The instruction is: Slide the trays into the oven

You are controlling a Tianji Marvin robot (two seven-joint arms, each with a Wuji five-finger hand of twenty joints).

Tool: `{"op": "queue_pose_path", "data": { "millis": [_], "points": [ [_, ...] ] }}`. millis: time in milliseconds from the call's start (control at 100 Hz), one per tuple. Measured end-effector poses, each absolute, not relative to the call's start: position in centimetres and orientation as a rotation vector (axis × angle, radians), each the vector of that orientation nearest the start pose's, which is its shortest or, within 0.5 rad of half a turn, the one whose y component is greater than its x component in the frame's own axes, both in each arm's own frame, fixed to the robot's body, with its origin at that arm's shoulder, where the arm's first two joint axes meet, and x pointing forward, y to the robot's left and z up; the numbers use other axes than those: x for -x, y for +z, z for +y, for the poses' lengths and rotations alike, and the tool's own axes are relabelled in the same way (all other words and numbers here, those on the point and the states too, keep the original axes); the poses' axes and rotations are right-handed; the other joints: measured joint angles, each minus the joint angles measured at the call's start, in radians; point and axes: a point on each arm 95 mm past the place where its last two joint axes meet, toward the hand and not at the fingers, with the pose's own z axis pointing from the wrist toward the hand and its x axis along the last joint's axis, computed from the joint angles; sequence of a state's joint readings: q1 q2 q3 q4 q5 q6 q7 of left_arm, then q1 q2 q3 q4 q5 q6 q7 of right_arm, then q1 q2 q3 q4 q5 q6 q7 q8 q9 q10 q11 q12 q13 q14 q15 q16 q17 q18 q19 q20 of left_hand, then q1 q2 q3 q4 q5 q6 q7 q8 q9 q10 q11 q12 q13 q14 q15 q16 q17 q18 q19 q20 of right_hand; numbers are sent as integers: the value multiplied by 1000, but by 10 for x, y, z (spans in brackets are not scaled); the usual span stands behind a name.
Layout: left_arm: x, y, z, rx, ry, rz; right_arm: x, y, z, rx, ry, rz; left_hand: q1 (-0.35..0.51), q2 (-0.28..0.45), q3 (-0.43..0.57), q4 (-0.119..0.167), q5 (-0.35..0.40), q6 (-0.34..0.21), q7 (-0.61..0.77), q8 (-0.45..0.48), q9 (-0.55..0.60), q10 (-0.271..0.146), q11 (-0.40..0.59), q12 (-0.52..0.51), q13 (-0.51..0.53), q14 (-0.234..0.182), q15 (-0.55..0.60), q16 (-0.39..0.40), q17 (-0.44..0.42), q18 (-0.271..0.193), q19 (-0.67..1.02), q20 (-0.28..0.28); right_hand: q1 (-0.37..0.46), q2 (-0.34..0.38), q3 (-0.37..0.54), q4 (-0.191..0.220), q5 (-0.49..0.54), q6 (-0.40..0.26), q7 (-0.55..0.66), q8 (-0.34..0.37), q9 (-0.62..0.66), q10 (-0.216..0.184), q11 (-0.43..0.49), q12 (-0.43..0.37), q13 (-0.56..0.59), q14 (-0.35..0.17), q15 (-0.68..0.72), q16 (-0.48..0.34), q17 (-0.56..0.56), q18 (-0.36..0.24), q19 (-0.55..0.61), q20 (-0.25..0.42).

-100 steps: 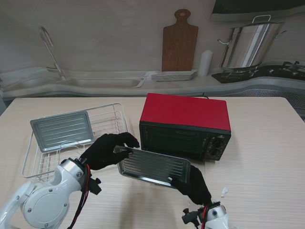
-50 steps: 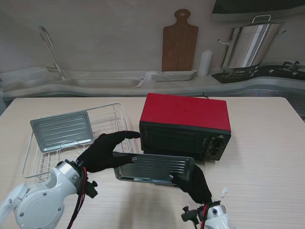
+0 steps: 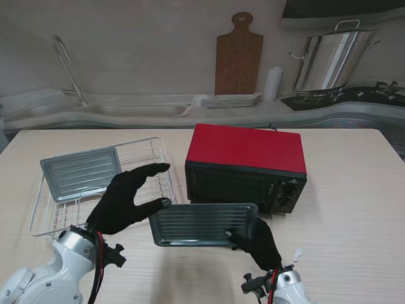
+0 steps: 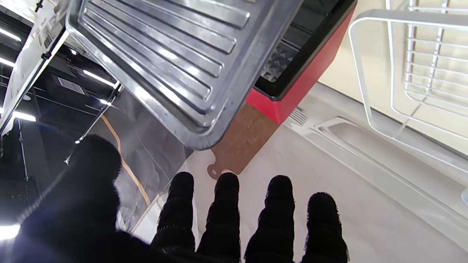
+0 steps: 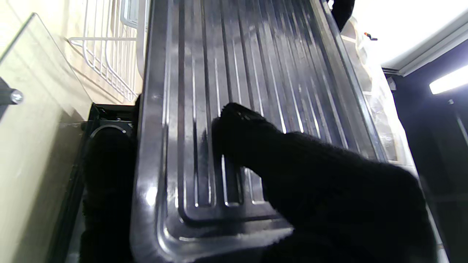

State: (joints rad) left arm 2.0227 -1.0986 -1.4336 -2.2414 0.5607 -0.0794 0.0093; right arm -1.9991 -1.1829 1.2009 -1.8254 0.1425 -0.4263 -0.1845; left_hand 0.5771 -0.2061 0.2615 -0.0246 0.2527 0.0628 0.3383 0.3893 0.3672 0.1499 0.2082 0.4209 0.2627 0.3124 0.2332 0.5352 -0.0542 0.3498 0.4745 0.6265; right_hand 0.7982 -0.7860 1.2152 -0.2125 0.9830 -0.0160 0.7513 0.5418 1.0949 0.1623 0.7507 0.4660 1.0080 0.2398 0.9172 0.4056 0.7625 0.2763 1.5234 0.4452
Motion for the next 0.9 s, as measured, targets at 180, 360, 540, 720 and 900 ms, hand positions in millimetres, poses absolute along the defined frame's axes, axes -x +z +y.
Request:
{"op": "queue_pose_path", "data": {
  "millis": [180, 360, 540, 720, 900],
  "points": [
    [-274, -211, -24, 1355, -2076, 1098, -263, -343, 47, 1998, -2128, -297, 14, 21, -34, 0, 0, -24, 0, -5, 2, 0, -7, -1, -12, 0, -15, -11, 3, 0, -73, 11, 0, 0, 0, 0, 0, 0, 0, 0, 0, 7, 0, 0, 6, 2, -1, 0, 10, 3, 0, 0],
    [-266, -229, -26, 1316, -2044, 1059, -262, -339, 40, 2064, -2047, -278, 26, 23, -55, 0, 0, -25, -21, -31, 2, 0, -21, -21, -24, 0, -48, -32, 8, 0, -159, 11, 0, 0, 0, 0, 0, 3, 0, 0, 0, 9, 0, 0, 10, 2, -3, 0, 11, 4, 0, 0],
    [-256, -243, -33, 1279, -2033, 1040, -260, -337, 36, 2160, -1929, -244, 37, 29, -65, 0, 0, -25, -28, -49, 2, 0, -41, -34, -36, -11, -66, -51, 15, 0, -222, 12, 0, 0, 0, 0, 0, 3, 0, 0, 0, 10, 0, -6, 10, 2, -3, 0, 12, 4, 0, 0],
    [-250, -258, -40, 1221, -1988, 1068, -259, -338, 31, 2231, -1791, -182, 37, 33, -65, 0, 2, -52, -34, -49, 1, 0, -45, -35, -49, -24, -78, -62, 14, -1, -246, 13, 0, 0, 0, 0, 0, 3, 0, -1, 0, 15, 0, -12, 10, 3, -3, 0, 12, 4, 0, -1],
    [-252, -270, -37, 1227, -1969, 1133, -260, -340, 25, 2297, -1716, -184, 50, 34, -75, 0, 26, -63, -33, -49, 1, -1, -47, -35, -49, -26, -78, -64, 14, -1, -257, 13, 0, 0, 1, 0, 0, 10, 0, -4, 0, 25, 0, -21, 11, 3, -3, 2, 12, 5, 0, -1]
  ]
}}
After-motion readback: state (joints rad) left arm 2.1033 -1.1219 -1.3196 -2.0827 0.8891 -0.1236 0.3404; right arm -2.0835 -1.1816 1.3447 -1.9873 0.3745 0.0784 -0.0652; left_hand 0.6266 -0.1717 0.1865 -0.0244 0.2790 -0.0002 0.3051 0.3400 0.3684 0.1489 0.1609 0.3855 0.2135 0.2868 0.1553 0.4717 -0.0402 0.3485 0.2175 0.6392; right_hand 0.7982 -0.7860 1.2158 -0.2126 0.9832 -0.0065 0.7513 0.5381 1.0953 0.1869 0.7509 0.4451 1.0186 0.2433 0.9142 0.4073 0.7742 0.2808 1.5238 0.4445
